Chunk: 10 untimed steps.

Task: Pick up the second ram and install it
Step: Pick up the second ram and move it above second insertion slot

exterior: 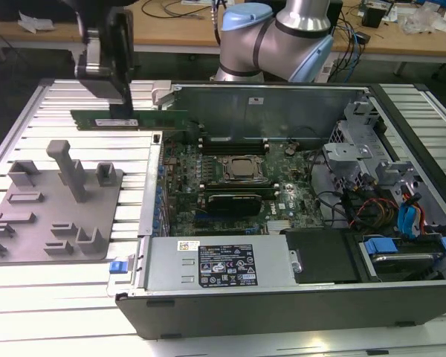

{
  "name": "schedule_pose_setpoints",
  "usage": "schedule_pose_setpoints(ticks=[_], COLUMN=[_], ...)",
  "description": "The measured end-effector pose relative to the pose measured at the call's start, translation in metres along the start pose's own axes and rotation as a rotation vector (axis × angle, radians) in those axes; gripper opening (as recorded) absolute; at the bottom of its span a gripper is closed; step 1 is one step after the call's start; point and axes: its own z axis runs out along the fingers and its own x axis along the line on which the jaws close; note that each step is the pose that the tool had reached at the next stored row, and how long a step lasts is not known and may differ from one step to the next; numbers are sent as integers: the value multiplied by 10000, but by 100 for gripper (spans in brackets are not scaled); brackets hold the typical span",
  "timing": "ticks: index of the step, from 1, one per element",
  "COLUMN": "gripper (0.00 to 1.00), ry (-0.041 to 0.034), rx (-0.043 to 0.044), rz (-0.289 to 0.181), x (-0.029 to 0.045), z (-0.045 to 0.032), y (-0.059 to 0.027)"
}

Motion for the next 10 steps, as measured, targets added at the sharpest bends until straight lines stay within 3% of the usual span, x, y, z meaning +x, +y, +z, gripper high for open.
schedule_pose_setpoints(ticks=[1,10], gripper=[9,9], ry=[0,0], rx=[-2,-10], rz=[-1,0], x=[0,-1], z=[-5,-22], y=[-122,-544])
